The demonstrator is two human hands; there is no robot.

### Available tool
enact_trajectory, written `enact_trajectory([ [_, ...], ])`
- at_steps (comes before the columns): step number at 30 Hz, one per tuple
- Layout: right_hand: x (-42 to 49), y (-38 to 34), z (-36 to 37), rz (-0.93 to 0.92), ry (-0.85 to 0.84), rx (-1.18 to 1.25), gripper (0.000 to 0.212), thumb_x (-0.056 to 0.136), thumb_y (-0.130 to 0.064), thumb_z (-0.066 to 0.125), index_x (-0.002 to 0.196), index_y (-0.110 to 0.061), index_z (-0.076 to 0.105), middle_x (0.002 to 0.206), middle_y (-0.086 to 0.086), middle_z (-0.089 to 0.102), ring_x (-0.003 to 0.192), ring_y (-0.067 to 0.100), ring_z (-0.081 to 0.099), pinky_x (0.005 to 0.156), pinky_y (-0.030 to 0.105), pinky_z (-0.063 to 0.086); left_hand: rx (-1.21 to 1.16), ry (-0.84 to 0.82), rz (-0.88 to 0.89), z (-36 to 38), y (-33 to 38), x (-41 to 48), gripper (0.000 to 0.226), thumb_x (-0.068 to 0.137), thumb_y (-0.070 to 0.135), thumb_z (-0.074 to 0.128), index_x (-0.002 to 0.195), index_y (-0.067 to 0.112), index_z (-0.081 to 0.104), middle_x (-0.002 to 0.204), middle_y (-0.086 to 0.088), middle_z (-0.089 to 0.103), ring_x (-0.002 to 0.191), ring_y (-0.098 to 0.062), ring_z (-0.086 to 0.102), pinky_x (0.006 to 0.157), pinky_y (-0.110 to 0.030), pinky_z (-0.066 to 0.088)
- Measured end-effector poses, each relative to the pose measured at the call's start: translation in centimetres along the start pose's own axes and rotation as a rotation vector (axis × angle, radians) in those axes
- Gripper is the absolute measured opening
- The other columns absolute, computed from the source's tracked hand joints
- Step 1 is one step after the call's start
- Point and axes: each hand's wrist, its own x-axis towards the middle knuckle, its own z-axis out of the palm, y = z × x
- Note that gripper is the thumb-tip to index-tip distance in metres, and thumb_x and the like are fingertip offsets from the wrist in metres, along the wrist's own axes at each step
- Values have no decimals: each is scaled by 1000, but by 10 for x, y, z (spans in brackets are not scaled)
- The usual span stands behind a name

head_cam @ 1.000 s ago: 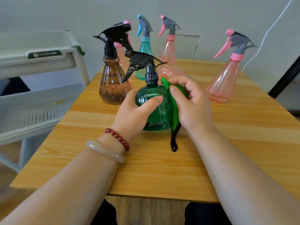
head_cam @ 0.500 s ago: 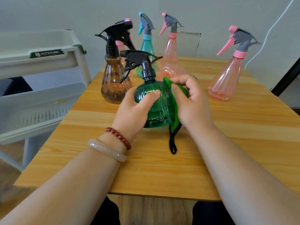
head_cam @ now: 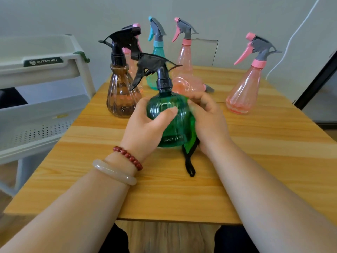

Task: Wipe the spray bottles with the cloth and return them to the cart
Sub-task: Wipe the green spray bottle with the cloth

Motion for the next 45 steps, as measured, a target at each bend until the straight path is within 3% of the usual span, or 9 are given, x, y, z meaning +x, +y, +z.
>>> enact_trajectory([
  [4,0,-11,-4,-118,15,36,26,85,-16,65,73,-37,73,87,-9,73,95,18,68,87,38,55,291,-34,169,1,-5,1,62,74,31,81,121,30,40,108,21,54,95,11,58,81,-6,48],
  [8,10,0,-9,109,-25,-215,32,92,-22,63,67,-40,72,84,-9,74,92,20,69,88,45,55,374,-39,197,-3,-10,2,69,72,32,83,122,30,35,108,25,46,98,18,47,81,4,37],
  [18,8,-7,-11,65,-41,-82,35,91,-12,64,66,-34,74,82,-5,74,85,19,71,73,36,56,359,-118,162,-3,-10,3,74,70,38,83,122,35,32,111,24,47,97,25,48,80,1,41],
  [23,8,1,-17,206,-67,-307,30,92,-20,61,67,-34,73,82,-2,75,84,28,71,79,45,58,433,-47,122,2,-6,1,84,49,69,69,119,39,33,123,14,35,115,-3,40,102,-20,35],
  [27,7,-8,-11,100,-34,19,35,90,-8,63,68,-33,74,83,0,74,84,23,71,78,40,58,400,-28,135,-4,-7,4,68,71,47,81,124,37,40,125,13,42,114,-3,46,102,-19,41],
  [30,6,-1,-10,126,-49,-72,32,90,-10,63,68,-32,72,80,-1,71,80,22,68,73,38,55,240,-50,62,-8,-6,6,78,78,29,77,143,28,35,117,19,55,107,-3,60,98,-36,52],
  [34,6,3,-12,209,-88,-326,19,91,-14,63,78,-26,70,85,2,73,82,25,70,81,48,57,281,-25,68,-4,-10,6,86,68,51,82,136,30,33,129,9,47,122,-10,50,107,-37,44],
  [39,5,-6,-8,34,-53,51,25,88,-5,65,77,-26,72,88,5,74,88,24,71,80,38,57,375,61,119,-3,-9,4,82,66,46,84,131,29,37,127,8,43,122,-8,45,105,-27,41],
  [45,5,6,-10,87,-94,-574,14,92,-19,58,83,-26,66,86,-5,68,86,20,65,77,41,53,259,-5,70,-6,-6,7,60,77,26,80,118,34,38,111,15,58,103,-2,59,91,-32,54],
])
